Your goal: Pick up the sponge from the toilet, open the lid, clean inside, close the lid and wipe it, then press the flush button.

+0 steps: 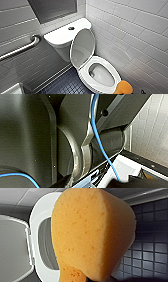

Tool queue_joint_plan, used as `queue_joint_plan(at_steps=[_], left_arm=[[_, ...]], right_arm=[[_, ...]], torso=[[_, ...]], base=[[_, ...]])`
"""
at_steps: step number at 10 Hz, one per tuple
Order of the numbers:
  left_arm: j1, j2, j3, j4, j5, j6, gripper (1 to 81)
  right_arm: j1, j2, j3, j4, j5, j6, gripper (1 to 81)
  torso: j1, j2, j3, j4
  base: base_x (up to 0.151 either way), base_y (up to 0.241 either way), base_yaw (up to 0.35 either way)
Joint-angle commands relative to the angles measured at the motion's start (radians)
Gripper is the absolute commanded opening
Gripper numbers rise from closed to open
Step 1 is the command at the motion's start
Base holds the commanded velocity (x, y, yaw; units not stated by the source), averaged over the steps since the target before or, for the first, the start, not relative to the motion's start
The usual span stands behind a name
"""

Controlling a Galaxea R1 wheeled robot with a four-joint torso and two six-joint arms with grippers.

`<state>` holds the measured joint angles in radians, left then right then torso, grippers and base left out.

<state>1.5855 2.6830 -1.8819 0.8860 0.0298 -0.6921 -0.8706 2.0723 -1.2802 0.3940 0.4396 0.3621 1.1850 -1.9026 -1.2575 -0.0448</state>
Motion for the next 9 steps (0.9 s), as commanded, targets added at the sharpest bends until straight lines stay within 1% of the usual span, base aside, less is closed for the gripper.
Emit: queue_joint_plan(at_steps=[1, 2, 4, 6, 7, 9], left_arm=[[0.038, 0.002, 0.023, 0.011, 0.053, 0.011, 81.1], [0.038, 0.003, 0.023, 0.011, 0.053, 0.013, 81.1], [0.035, 0.009, 0.023, 0.011, 0.053, 0.028, 81.1], [0.035, 0.011, 0.023, 0.011, 0.053, 0.029, 81.1], [0.035, 0.009, 0.023, 0.011, 0.053, 0.029, 81.1], [0.035, 0.006, 0.023, 0.010, 0.053, 0.029, 81.1]], right_arm=[[-0.089, -0.105, 0.128, -0.047, 0.019, -0.038, 1.0], [-0.129, -0.142, 0.196, -0.050, 0.046, -0.078, 1.0], [-0.172, -0.214, 0.301, -0.037, 0.057, -0.178, 1.0], [-0.154, -0.231, 0.346, -0.037, 0.047, -0.213, 1.0], [-0.117, -0.223, 0.358, -0.037, 0.021, -0.219, 1.0], [0.024, -0.196, 0.348, -0.026, -0.097, -0.229, 1.0]], torso=[[0.000, 0.000, 0.000, 0.000], [0.000, 0.000, 0.000, 0.000], [0.000, 0.000, 0.000, 0.000], [0.000, 0.000, 0.000, 0.000], [0.000, 0.000, 0.000, 0.000], [0.000, 0.000, 0.000, 0.000]], base=[[0.000, 0.000, 0.000], [0.000, 0.000, 0.000], [0.000, 0.000, 0.000], [0.000, 0.000, 0.000], [0.000, 0.000, 0.000], [0.000, 0.000, 0.000]])
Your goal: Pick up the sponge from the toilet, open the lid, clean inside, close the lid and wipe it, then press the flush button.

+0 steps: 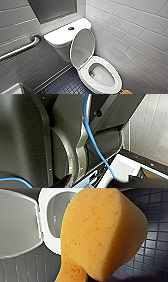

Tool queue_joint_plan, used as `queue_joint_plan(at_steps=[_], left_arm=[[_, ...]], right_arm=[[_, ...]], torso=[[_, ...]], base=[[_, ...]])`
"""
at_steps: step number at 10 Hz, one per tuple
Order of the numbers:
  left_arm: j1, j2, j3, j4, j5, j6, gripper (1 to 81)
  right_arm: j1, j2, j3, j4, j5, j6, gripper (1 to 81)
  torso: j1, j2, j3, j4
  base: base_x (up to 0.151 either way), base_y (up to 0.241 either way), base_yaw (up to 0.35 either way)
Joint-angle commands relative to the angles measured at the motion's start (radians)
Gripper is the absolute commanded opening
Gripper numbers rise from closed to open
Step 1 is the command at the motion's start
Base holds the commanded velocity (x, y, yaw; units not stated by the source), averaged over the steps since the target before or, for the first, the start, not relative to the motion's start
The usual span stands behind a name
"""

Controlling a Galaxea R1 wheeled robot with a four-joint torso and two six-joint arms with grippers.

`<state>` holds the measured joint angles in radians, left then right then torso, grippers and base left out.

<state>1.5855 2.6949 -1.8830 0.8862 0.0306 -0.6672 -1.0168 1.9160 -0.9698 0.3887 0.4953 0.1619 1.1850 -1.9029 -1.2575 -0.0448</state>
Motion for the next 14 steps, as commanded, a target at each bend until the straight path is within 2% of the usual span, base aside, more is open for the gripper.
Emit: queue_joint_plan(at_steps=[1, 3, 5, 7, 10, 14], left_arm=[[0.035, -0.006, 0.024, 0.010, 0.052, 0.005, 81.1], [0.034, -0.006, 0.024, 0.008, 0.052, 0.003, 81.1], [0.032, -0.007, 0.024, 0.007, 0.054, 0.001, 81.1], [0.032, -0.009, 0.024, 0.007, 0.052, 0.001, 81.1], [0.032, -0.013, 0.024, -0.001, 0.052, 0.001, 81.1], [0.032, -0.015, 0.021, -0.006, 0.052, 0.001, 81.1]], right_arm=[[0.240, -0.021, 0.017, -0.001, -0.199, -0.028, 1.0], [0.370, 0.064, -0.060, 0.025, -0.317, -0.028, 1.0], [0.450, 0.181, -0.174, 0.056, -0.414, -0.027, 1.0], [0.500, 0.249, -0.263, 0.076, -0.462, -0.027, 1.0], [0.615, 0.367, -0.450, 0.102, -0.586, -0.024, 1.0], [0.747, 0.565, -0.682, 0.102, -0.692, -0.018, 1.0]], torso=[[0.000, 0.000, 0.000, 0.000], [0.000, 0.000, 0.000, 0.000], [0.000, 0.000, 0.000, 0.000], [0.000, 0.000, 0.000, 0.000], [0.000, 0.000, 0.000, 0.000], [0.000, 0.000, 0.000, 0.000]], base=[[0.000, 0.000, 0.000], [0.000, 0.000, 0.000], [0.000, 0.000, 0.000], [0.000, 0.000, 0.000], [0.000, 0.000, 0.000], [0.000, 0.000, 0.000]])
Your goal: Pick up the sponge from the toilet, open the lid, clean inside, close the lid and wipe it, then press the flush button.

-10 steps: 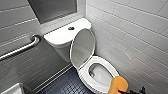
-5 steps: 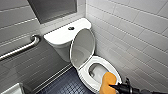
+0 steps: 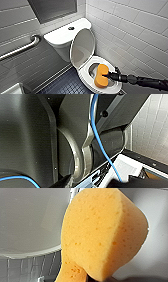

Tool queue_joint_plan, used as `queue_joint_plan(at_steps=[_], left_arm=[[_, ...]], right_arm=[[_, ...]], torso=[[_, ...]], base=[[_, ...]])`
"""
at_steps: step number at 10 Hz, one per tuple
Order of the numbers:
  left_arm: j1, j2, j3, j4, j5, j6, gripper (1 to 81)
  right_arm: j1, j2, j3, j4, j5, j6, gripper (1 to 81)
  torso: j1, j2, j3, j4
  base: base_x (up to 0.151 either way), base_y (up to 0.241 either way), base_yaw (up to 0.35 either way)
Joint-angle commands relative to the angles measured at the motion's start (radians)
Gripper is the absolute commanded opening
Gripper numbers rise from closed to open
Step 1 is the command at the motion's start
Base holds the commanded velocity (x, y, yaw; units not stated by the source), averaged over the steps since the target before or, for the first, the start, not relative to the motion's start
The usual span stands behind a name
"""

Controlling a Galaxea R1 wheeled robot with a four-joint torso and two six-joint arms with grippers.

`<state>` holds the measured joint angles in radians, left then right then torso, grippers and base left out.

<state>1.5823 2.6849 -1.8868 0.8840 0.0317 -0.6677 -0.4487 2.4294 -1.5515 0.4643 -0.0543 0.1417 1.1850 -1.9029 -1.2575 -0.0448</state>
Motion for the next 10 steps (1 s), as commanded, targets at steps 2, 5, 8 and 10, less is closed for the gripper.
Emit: queue_joint_plan(at_steps=[2, 5, 8, 10], left_arm=[[0.035, 0.001, 0.003, -0.005, 0.051, -0.001, 81.1], [0.034, 0.007, -0.017, -0.005, 0.051, -0.003, 81.1], [0.035, 0.015, -0.018, -0.004, 0.051, -0.004, 81.1], [0.041, 0.004, -0.018, -0.005, 0.051, -0.006, 81.1]], right_arm=[[0.219, 0.121, -0.214, 0.027, -0.161, 0.004, 1.0], [0.310, 0.219, -0.378, 0.011, -0.245, 0.004, 1.0], [0.325, 0.301, -0.525, -0.003, -0.260, 0.004, 1.0], [0.302, 0.380, -0.702, 0.011, -0.253, 0.004, 1.0]], torso=[[0.000, 0.000, 0.000, 0.000], [0.000, 0.000, 0.000, 0.000], [0.000, 0.000, 0.000, 0.000], [0.000, 0.000, 0.000, 0.000]], base=[[0.000, 0.000, 0.000], [0.000, 0.000, 0.000], [0.000, 0.000, 0.000], [0.000, 0.000, 0.000]])
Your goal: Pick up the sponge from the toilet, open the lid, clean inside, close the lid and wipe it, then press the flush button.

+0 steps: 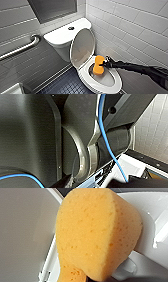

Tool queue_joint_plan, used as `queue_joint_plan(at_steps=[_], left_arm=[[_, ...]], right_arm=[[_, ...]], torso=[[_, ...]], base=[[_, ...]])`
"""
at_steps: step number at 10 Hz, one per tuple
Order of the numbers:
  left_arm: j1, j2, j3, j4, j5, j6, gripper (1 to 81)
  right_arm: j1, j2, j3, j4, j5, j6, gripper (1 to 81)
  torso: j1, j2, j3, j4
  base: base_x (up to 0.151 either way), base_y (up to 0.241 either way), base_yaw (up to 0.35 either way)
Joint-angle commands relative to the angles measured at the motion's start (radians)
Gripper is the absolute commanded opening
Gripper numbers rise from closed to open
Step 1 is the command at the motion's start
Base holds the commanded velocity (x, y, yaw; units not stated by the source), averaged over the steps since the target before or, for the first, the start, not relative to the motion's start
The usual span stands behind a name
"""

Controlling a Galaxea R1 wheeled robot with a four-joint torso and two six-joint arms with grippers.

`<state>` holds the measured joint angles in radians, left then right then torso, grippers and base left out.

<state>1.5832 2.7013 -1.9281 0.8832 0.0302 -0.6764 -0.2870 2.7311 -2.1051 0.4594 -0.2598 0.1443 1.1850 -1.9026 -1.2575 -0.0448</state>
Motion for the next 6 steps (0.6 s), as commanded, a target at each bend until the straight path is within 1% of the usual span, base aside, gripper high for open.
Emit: queue_joint_plan(at_steps=[1, 2, 3, 4, 5, 6], left_arm=[[0.042, -0.015, 0.023, -0.004, 0.053, 0.003, 81.1], [0.044, -0.015, 0.023, -0.004, 0.053, 0.003, 81.1], [0.042, -0.014, 0.023, -0.003, 0.053, 0.003, 81.1], [0.044, -0.012, 0.023, -0.001, 0.053, 0.004, 81.1], [0.044, -0.012, 0.023, -0.001, 0.053, 0.004, 81.1], [0.044, -0.007, 0.023, 0.000, 0.053, 0.006, 81.1]], right_arm=[[0.125, 0.115, -0.222, 0.018, -0.041, 0.021, 1.0], [0.107, 0.127, -0.266, 0.019, -0.036, 0.072, 1.0], [0.088, 0.107, -0.266, 0.019, -0.038, 0.116, 1.0], [0.067, 0.054, -0.195, 0.021, -0.026, 0.124, 1.0], [0.041, -0.017, -0.073, 0.034, 0.058, 0.132, 1.0], [0.022, -0.072, 0.010, 0.035, 0.119, 0.135, 1.0]], torso=[[0.000, 0.000, 0.000, 0.000], [0.000, 0.000, 0.000, 0.000], [0.000, 0.000, 0.000, 0.000], [0.000, 0.000, 0.000, 0.000], [0.000, 0.000, 0.000, 0.000], [0.000, 0.000, 0.000, 0.000]], base=[[0.000, 0.000, 0.000], [0.000, 0.000, 0.000], [0.000, 0.000, 0.000], [0.000, 0.000, 0.000], [0.000, 0.000, 0.000], [0.000, 0.000, 0.000]])
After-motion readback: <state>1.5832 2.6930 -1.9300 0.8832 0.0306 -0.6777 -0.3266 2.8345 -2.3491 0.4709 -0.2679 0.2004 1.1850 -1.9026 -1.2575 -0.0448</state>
